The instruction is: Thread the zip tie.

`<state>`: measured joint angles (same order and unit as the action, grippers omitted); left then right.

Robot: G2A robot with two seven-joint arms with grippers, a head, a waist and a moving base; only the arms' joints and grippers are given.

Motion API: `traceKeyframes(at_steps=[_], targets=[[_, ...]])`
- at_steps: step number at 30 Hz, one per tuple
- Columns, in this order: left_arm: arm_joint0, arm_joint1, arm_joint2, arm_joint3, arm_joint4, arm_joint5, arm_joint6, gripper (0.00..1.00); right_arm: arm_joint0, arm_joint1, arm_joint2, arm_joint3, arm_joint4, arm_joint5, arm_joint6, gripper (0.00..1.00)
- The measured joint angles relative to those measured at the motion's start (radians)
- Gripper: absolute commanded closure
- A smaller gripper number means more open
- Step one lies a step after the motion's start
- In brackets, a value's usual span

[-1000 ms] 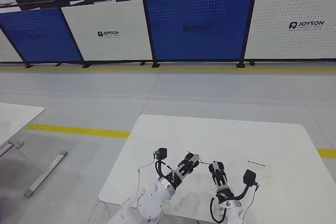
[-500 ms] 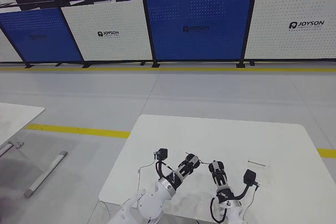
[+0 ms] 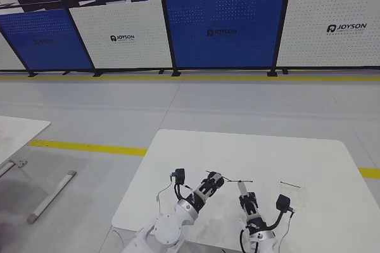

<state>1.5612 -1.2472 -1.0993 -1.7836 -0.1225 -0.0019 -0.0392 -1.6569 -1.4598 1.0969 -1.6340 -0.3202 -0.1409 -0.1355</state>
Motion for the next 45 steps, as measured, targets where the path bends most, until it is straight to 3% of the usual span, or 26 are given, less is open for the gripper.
traceKeyframes(at_steps=[8,13,19,30,35,45], targets=[[0.000,0.000,-0.001,0.000,-0.003,-0.002,-0.002,1.00,0.004,0.001,0.002,0.000,-0.013,0.008,0.001,0.00],[0.005,-0.006,-0.025,-0.015,-0.123,0.003,0.030,1.00,0.002,0.012,0.002,-0.020,-0.207,0.059,-0.005,0.00],[0.024,-0.006,-0.052,-0.051,-0.252,0.032,0.003,1.00,0.000,0.026,-0.001,-0.049,-0.458,0.092,-0.026,0.00],[0.021,-0.009,-0.055,-0.054,-0.278,0.027,0.015,1.00,0.008,0.028,0.001,-0.035,-0.474,0.088,-0.007,0.00],[0.027,-0.012,-0.064,-0.077,-0.326,0.014,0.030,1.00,0.046,0.033,0.002,0.014,-0.608,0.082,-0.035,0.00],[0.022,-0.012,-0.054,-0.070,-0.319,0.017,0.023,1.00,0.062,0.034,-0.007,0.028,-0.655,0.084,-0.039,0.00]])
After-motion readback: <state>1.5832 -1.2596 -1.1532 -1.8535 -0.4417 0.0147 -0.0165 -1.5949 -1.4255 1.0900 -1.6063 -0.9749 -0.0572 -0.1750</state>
